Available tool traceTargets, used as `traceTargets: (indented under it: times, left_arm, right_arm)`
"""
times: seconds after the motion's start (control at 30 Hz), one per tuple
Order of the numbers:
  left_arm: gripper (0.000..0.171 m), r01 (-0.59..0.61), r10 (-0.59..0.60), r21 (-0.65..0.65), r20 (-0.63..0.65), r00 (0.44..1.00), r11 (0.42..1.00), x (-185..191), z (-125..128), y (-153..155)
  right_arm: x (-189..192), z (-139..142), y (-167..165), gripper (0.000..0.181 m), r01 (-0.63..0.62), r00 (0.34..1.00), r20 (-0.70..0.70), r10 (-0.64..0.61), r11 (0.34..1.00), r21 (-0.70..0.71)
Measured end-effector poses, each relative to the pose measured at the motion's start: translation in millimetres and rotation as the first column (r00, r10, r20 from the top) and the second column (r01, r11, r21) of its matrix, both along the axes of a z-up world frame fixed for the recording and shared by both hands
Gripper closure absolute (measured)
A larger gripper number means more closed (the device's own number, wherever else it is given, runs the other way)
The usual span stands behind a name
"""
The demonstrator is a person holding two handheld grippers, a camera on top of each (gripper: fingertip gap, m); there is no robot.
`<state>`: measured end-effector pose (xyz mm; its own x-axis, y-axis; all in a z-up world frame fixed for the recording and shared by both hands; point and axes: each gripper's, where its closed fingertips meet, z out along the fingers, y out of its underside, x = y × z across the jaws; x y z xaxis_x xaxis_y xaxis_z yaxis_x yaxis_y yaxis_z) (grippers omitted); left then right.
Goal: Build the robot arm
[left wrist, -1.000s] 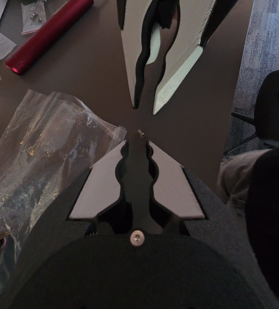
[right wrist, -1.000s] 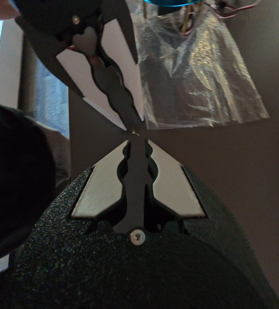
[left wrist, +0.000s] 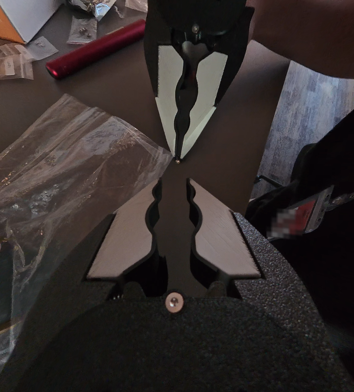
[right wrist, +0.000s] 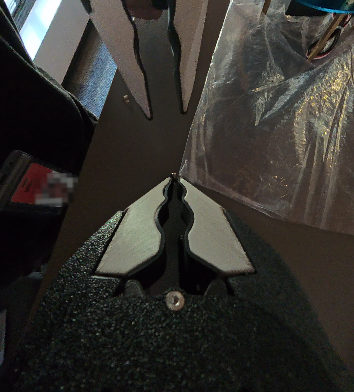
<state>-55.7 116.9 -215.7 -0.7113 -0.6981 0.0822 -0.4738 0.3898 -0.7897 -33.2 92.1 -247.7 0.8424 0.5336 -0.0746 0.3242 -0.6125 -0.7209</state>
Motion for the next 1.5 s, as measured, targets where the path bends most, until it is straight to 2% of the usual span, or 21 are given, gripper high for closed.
traceTargets:
  times: [0.1, 0.23, 0.33, 0.5, 0.67, 0.93, 1.23, 1.5]
  left_arm:
    - [0.149, 0.001, -0.002, 0.018, 0.017, 1.000, 1.000, 5, 1, -3]
    - [0.150, 0.012, -0.011, -0.017, 0.040, 0.999, 1.000, 9, 13, -7]
    - [0.150, -0.021, 0.024, -0.108, 0.025, 0.999, 0.994, 14, 34, -7]
    - [0.154, -0.095, 0.096, -0.294, -0.014, 0.995, 0.951, 12, 86, 12]
    - [0.157, -0.062, 0.074, -0.274, 0.036, 0.997, 0.960, -4, 106, 32]
    - [0.158, 0.025, -0.009, -0.259, 0.060, 0.998, 0.965, -19, 107, 53]
    - [0.165, 0.089, -0.077, -0.234, 0.063, 0.995, 0.968, -36, 97, 76]
    - [0.167, 0.115, -0.105, -0.228, 0.057, 0.993, 0.967, -45, 91, 100]
  right_arm:
    - [2, 3, 0, 0.180, 0.026, 0.999, -0.023, -0.026, 1.000, 0.005]
    - [5, 29, 6, 0.180, 0.082, 0.989, -0.132, -0.072, 0.994, 0.071]
    - [4, 54, 16, 0.179, 0.097, 0.986, -0.150, -0.076, 0.985, 0.140]
    - [-7, 108, 39, 0.180, 0.063, 0.996, -0.075, -0.044, 0.960, 0.273]
    - [-20, 140, 61, 0.180, 0.006, 0.999, -0.047, 0.008, 0.956, 0.292]
    - [-44, 136, 88, 0.179, -0.014, 0.998, -0.049, 0.027, 0.970, 0.242]
    - [-59, 128, 109, 0.179, 0.052, 0.996, -0.076, -0.036, 0.974, 0.220]
    - [-64, 122, 134, 0.176, 0.150, 0.979, -0.168, -0.115, 0.966, 0.212]
